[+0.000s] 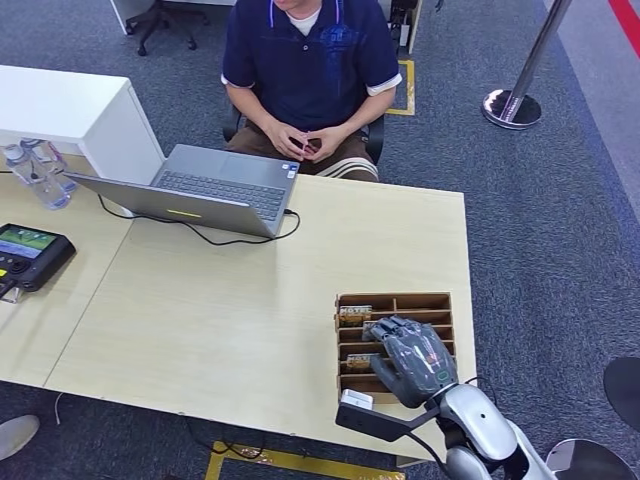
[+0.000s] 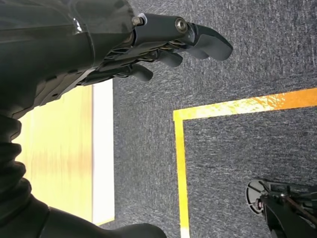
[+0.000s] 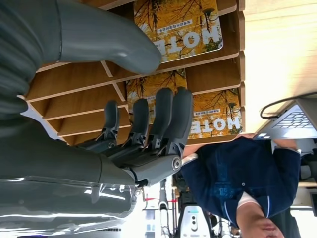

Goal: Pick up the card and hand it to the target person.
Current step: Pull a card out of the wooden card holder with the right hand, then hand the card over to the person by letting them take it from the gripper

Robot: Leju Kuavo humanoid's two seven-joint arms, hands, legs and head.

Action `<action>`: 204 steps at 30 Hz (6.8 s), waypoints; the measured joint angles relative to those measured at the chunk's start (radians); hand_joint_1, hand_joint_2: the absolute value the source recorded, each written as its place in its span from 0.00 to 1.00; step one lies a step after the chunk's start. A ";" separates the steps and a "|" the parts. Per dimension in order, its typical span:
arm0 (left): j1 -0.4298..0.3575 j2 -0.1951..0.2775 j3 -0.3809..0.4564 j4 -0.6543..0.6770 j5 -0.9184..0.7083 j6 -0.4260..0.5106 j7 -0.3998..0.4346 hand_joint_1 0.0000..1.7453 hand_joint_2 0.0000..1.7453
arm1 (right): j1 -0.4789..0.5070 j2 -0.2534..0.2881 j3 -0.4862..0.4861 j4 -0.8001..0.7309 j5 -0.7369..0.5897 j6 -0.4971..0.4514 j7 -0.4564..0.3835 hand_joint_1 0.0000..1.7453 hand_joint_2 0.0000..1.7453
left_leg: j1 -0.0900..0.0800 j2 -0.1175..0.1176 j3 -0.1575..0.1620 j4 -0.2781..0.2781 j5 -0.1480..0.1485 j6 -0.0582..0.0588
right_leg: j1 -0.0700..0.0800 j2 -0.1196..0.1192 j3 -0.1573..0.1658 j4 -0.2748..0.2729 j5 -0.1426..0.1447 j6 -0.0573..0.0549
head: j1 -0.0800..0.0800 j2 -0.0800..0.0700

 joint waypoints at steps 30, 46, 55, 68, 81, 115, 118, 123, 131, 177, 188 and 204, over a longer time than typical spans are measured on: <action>0.000 0.001 0.001 0.000 -0.002 0.001 -0.001 0.00 1.00 | 0.006 -0.010 0.000 0.000 -0.010 0.026 -0.002 0.59 1.00 | 0.000 0.000 0.000 0.000 0.000 0.000 | 0.000 0.000 0.000 0.000 0.000 0.000 | 0.000 0.000; 0.000 0.002 0.000 0.000 -0.003 0.001 -0.002 0.00 1.00 | 0.003 -0.015 0.002 0.000 -0.027 0.042 -0.014 0.63 1.00 | 0.000 0.000 0.000 0.000 0.000 0.000 | 0.000 0.000 0.000 0.000 0.000 0.000 | 0.000 0.000; 0.000 0.003 0.000 0.000 -0.004 0.001 -0.001 0.00 1.00 | -0.001 -0.016 0.019 0.007 -0.038 0.045 -0.020 0.61 1.00 | 0.000 0.000 0.000 0.000 0.000 0.000 | 0.000 0.000 0.000 0.000 0.000 0.000 | 0.000 0.000; -0.001 0.003 0.000 0.000 -0.005 0.002 0.000 0.00 1.00 | 0.000 -0.018 0.029 0.019 -0.050 0.042 -0.023 0.89 1.00 | 0.000 0.000 0.000 0.000 0.000 0.000 | 0.000 0.000 0.000 0.000 0.000 0.000 | 0.000 0.000; -0.001 0.003 0.000 0.000 -0.020 0.002 -0.004 0.00 1.00 | -0.001 -0.018 0.029 0.019 -0.051 0.035 -0.021 0.91 1.00 | 0.000 0.000 0.000 0.000 0.000 0.000 | 0.000 0.000 0.000 0.000 0.000 0.000 | 0.000 0.000; 0.000 0.009 0.000 0.000 -0.024 0.017 -0.013 0.00 1.00 | -0.072 -0.049 -0.176 -0.133 -0.342 0.098 -0.132 0.91 1.00 | 0.000 0.000 0.000 0.000 0.000 0.000 | 0.000 -0.001 0.000 0.000 0.000 0.000 | 0.000 0.000; 0.000 0.009 0.000 0.000 -0.024 0.016 -0.014 0.00 1.00 | -0.072 -0.053 -0.217 -0.150 -0.354 0.097 -0.130 0.91 1.00 | 0.000 0.000 0.000 0.000 0.000 0.000 | 0.000 0.000 0.000 0.000 0.000 0.000 | 0.000 0.000; 0.000 0.009 0.000 0.000 -0.024 0.012 -0.015 0.00 1.00 | -0.072 -0.052 -0.268 -0.159 -0.420 0.116 -0.152 0.91 1.00 | 0.000 0.000 0.000 0.000 0.000 0.000 | 0.000 0.000 0.000 0.000 0.000 0.000 | 0.000 0.000; -0.003 0.009 -0.004 0.000 -0.046 0.007 -0.012 0.00 1.00 | -0.112 -0.002 -0.309 -0.088 -0.701 0.252 -0.256 0.91 1.00 | 0.000 0.000 0.000 0.000 0.000 0.000 | 0.000 0.001 0.000 0.000 0.000 0.000 | 0.000 0.000; -0.007 0.009 -0.022 0.000 -0.062 0.011 -0.006 0.00 0.00 | -0.442 0.391 -0.178 0.616 -0.910 0.196 -0.338 0.49 1.00 | 0.000 0.001 0.000 0.000 0.001 -0.001 | 0.000 0.001 0.000 0.002 0.000 -0.001 | 0.000 0.000; -0.005 0.010 -0.021 0.000 -0.032 0.016 -0.008 0.00 0.00 | -0.437 0.350 -0.228 0.591 -0.928 0.101 -0.346 0.88 1.00 | 0.000 0.000 0.001 0.001 0.001 -0.001 | 0.000 0.000 -0.001 0.002 0.000 -0.001 | 0.000 0.000; 0.005 0.008 -0.017 0.000 -0.008 0.031 -0.014 0.00 0.00 | -0.337 0.230 -0.568 0.544 -0.904 -0.092 -0.364 0.89 1.00 | 0.000 0.000 0.010 0.002 0.001 -0.001 | 0.000 0.001 0.000 0.001 0.001 0.000 | 0.000 0.000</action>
